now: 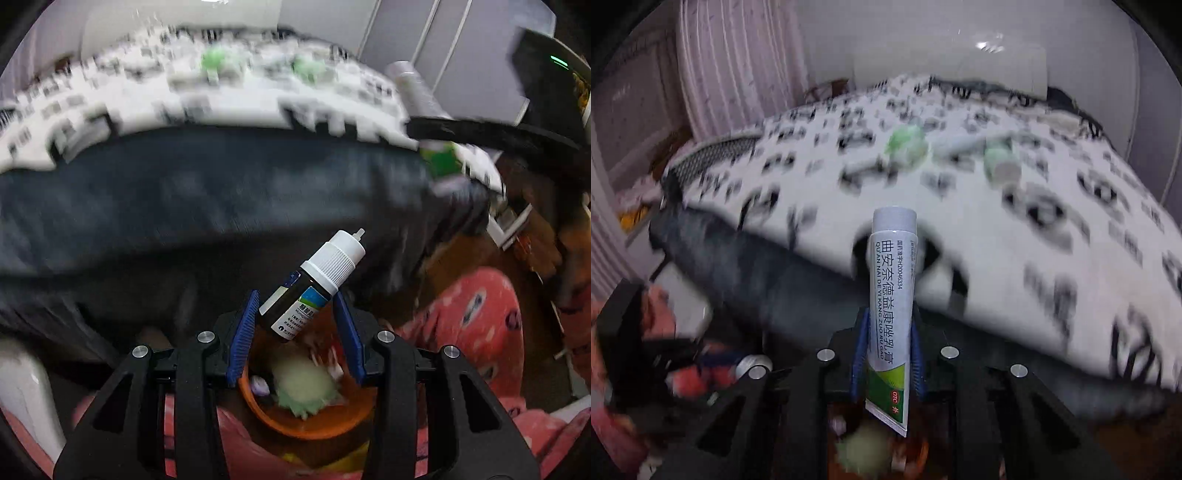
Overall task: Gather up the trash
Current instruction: 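Carry bottle and tube over the orange bin and open both tools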
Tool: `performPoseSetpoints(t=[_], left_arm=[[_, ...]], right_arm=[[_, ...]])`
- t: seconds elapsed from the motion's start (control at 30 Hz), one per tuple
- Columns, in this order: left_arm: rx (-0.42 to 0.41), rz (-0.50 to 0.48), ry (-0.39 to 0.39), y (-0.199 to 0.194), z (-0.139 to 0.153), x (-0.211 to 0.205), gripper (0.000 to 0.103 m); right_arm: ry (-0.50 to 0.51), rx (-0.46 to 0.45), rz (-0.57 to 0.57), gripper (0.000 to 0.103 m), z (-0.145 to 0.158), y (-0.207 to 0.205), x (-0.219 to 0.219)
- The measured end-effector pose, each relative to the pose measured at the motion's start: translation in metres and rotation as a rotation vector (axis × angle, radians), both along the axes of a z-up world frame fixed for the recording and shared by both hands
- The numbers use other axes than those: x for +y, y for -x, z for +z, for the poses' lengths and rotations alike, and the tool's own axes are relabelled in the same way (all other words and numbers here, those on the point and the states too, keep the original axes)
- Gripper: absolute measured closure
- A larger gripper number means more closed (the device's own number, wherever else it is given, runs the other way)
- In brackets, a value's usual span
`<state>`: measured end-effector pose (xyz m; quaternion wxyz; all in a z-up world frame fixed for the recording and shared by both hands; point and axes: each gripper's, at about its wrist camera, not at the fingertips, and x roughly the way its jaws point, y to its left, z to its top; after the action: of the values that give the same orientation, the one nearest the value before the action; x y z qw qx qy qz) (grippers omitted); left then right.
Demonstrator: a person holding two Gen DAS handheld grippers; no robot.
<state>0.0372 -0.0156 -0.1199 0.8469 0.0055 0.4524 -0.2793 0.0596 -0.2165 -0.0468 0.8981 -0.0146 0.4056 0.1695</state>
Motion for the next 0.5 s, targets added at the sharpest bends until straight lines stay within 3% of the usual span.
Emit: performPoseSetpoints(t=[0.2,0.3,0.5], left_arm=[[0.199,-0.064,-0.109,0.005,-0.077,-0.033,0.061],[0.341,-0.041,-0.155,-0.003,-0.119,-0.045,0.062],[0.486,0.005,-0.245,-0.013,-0.174,-0.061,0.061]], right_arm=[[0.066,0.171,0.005,0.083,-0.084,0.046,-0.001],[0.079,0.288,-0.021,0.083,-0.137,0.049,-0.001],[0.096,0.450,-0.064,0.083,-0.211,0.035,0.000]])
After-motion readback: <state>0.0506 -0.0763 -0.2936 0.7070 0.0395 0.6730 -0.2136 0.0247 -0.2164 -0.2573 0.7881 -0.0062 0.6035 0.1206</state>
